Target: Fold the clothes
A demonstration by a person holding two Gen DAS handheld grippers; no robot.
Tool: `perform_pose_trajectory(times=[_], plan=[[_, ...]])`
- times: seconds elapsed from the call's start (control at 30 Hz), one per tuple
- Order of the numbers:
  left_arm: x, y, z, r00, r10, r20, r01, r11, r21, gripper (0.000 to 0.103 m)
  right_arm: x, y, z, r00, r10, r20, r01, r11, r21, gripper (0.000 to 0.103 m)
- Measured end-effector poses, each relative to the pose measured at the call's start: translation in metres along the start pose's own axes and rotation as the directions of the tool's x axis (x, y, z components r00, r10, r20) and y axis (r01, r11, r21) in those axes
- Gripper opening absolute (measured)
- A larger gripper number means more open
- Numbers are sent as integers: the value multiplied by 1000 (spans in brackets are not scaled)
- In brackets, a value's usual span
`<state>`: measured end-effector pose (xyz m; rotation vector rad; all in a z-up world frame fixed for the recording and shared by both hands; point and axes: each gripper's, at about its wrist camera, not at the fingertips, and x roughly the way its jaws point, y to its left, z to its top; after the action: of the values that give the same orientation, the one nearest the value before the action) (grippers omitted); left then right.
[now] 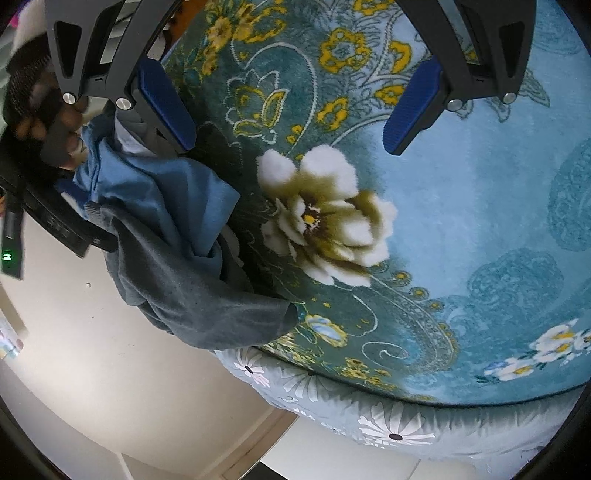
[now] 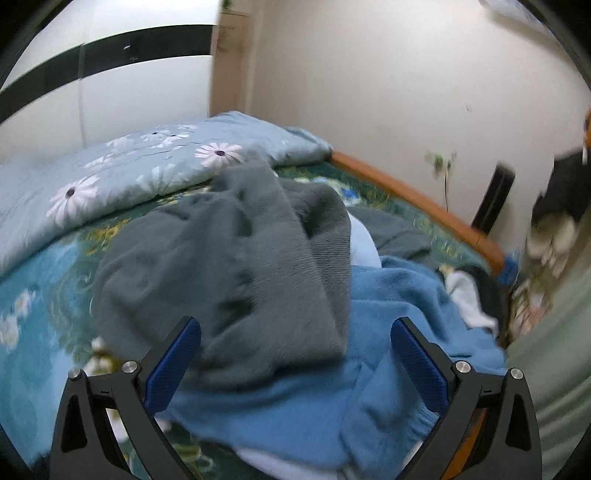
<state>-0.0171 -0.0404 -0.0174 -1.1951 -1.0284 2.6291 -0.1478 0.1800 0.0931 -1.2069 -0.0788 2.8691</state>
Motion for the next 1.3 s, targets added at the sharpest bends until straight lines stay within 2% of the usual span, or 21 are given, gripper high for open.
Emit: perform_pose_trajectory(times=[0.07,0.13,0.27,0.33,0.47,0.6,0.73,0.83,0.97,1.07,1.17,1.2,1.23,1.3], plan=[[-1,-1,0,1000,-5,1,5,1000,1,103,3,-1,0,1000,24,-6,-24,999,22,99],[-2,-2,0,1000,-7,-1,7,1000,4,103,2,2,0,999,38,11,-39,999,31,83],[-3,-2,0,1000,-13,-8,13,1000,1,103,-4,3,2,999,25,32,-26,998,53,59],[-4,-2,0,1000,-17,-3,17,1000,-1,103,-7,1,0,998,57,31,-59,995,78,47],[-8,1,2,1000,6,-10,-6,1000,-10,103,-22,-8,0,985,160,71,-170,972,164,43],[-7,2,3,1000,-9,-18,9,1000,-25,103,-29,-9,2,963,259,75,-269,939,216,41],[-9,4,4,1000,-22,-19,21,999,-37,103,-36,-4,5,914,400,68,-404,877,261,39],[-16,10,7,1000,-29,-7,29,998,-56,103,-50,14,4,872,486,53,-483,840,246,39],[-33,25,11,999,-33,30,36,995,-93,103,-87,61,-2,828,560,41,-560,820,113,38],[-54,41,11,995,-55,81,62,994,-93,103,-113,95,-15,790,613,3,-613,790,12,38],[-86,66,9,987,-34,154,45,997,-69,103,-138,127,-30,746,664,-46,-666,742,-79,38],[-99,78,7,984,-18,177,31,997,-72,103,-146,136,-34,721,690,-61,-692,715,-101,37],[-112,89,5,980,-2,199,17,997,-76,103,-154,145,-38,688,722,-74,-725,678,-120,5],[-141,114,1,972,61,228,-43,996,-84,103,-171,166,-43,652,751,-102,-755,631,-177,2]])
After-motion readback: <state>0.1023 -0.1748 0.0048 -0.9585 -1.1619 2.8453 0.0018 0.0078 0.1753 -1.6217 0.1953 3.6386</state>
